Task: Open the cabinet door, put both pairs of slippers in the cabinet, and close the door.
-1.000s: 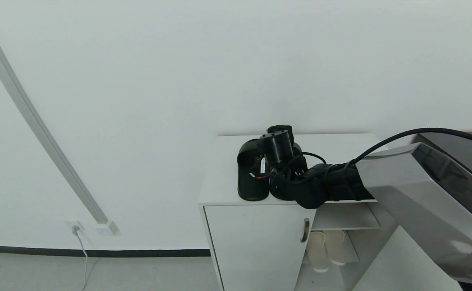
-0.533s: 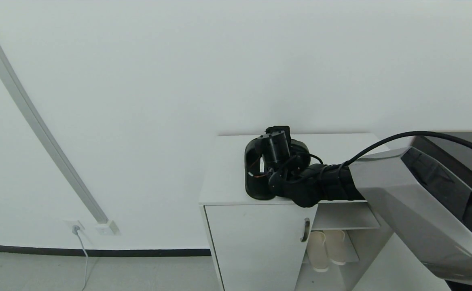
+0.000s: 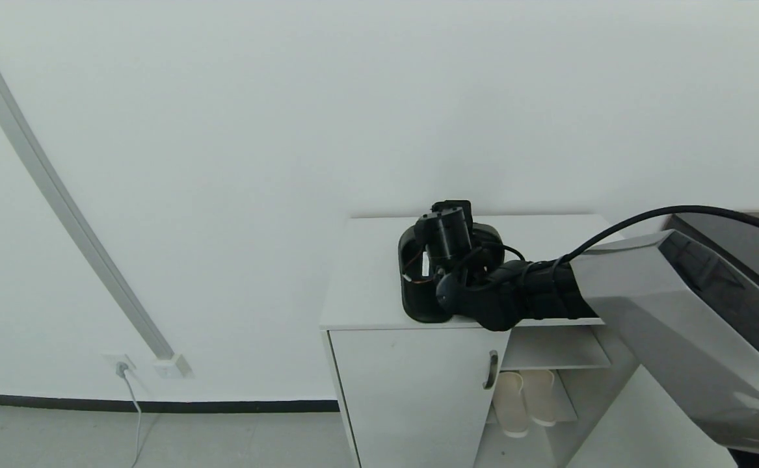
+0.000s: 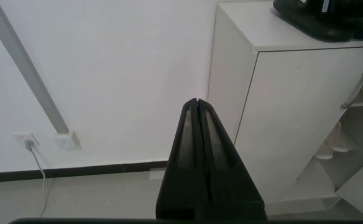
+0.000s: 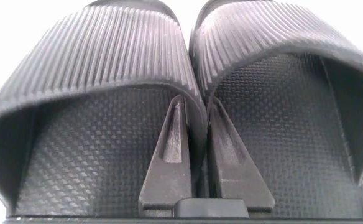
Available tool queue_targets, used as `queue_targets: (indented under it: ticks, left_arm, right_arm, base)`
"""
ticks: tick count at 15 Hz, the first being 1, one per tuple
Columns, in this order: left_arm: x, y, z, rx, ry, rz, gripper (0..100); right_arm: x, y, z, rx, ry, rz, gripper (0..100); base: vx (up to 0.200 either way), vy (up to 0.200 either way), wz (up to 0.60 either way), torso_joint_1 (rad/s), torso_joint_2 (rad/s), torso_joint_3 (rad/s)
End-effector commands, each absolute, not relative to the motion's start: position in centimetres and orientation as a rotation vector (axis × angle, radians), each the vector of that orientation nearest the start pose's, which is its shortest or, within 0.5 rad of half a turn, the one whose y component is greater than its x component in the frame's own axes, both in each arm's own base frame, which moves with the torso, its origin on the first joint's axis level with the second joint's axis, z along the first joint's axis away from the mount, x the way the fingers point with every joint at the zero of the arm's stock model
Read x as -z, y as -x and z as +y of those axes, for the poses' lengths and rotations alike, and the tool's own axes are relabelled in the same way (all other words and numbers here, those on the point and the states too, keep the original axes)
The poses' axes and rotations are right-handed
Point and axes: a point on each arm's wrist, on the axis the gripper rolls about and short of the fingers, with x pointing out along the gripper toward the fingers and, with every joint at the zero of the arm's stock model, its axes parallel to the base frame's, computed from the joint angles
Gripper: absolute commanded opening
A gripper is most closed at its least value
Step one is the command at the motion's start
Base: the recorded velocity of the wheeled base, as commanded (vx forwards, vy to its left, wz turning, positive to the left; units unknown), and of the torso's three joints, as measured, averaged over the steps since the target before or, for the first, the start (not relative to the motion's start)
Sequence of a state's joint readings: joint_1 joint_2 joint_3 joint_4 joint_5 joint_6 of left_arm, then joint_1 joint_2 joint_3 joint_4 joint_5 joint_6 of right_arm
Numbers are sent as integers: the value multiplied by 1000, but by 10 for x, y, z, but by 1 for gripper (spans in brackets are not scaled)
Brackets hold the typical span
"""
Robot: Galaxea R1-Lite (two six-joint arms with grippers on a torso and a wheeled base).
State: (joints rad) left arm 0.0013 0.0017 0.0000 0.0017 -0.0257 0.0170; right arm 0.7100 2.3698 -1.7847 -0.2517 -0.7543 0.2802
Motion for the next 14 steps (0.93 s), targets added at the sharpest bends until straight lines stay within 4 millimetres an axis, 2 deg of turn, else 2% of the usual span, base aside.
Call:
queue_targets:
  ticks: [1,4,5,6,7,8,9,10,14]
  left_arm:
    - [-75,23,-1,25,-17,3,0]
    - [-75,23,-1,25,-17,3,0]
    - [-75,23,-1,25,-17,3,0]
    - [-75,23,-1,25,-17,3,0]
    - [-75,23,-1,25,-17,3,0]
    - [-75,23,-1,25,-18,3,0]
    - [-75,23,-1,25,-18,3,0]
    - [-75,23,-1,23,-17,3,0]
    - [-75,23,-1,23,-15,3,0]
  right_arm:
    - [-165,-366,309,51,-72,222,0]
    - [-186,-320,289,-26,-78,220,0]
    - [-186,-312,284,-51,-75,220,0]
    - [-186,-297,271,-118,-57,224,0]
    - [-177,-275,253,-250,-7,234,0]
    - [-175,-273,251,-266,-2,234,0]
    - [-165,-250,233,-450,26,215,0]
    - [-158,-237,220,-560,42,205,0]
    - [-169,-230,212,-623,29,171,0]
  base:
    - [0,0,0,0,0,0]
    - [0,0,0,0,0,0]
    - [0,0,0,0,0,0]
    - [0,0,0,0,0,0]
    - [0,0,0,0,0,0]
    - [0,0,0,0,0,0]
    - [0,0,0,0,0,0]
    - [0,0,0,0,0,0]
    - [0,0,0,0,0,0]
